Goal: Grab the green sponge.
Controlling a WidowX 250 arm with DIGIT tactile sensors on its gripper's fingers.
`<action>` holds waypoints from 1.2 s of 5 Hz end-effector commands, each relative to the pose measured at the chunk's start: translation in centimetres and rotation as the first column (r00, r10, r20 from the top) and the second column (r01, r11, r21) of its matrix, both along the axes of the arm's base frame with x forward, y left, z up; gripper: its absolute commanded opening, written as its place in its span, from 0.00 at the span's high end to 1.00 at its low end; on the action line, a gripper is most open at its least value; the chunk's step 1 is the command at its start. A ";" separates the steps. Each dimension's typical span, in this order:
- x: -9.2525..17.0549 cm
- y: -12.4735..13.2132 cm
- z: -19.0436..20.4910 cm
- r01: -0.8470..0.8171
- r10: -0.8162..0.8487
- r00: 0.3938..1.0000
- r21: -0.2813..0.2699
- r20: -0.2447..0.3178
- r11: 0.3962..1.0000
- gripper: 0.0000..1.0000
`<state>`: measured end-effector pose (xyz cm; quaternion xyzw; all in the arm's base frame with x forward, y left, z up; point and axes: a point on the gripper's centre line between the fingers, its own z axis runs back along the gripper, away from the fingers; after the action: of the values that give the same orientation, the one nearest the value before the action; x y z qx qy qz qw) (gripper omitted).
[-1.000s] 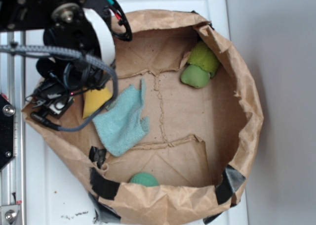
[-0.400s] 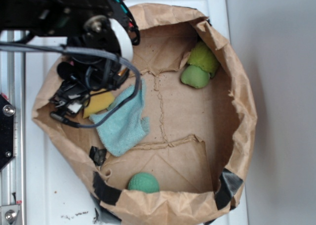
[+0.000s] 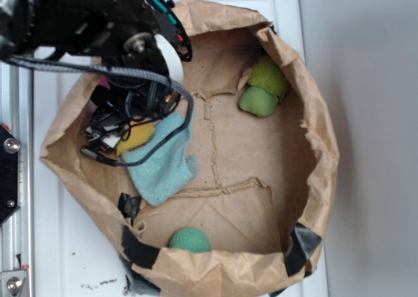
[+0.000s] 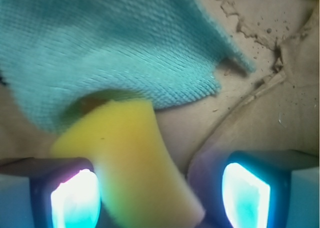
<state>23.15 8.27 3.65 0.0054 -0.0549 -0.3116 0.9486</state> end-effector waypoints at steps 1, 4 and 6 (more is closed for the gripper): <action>0.7 0.5 0.7 -0.015 0.014 0.998 0.015 0.058 1.000 1.00; 1.0 0.9 2.1 -0.037 0.038 0.995 -0.011 0.089 0.999 1.00; 1.8 3.7 6.4 -0.184 0.184 0.967 -0.017 0.179 0.983 1.00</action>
<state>24.31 10.83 8.10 0.0104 -0.1100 -0.2291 0.9671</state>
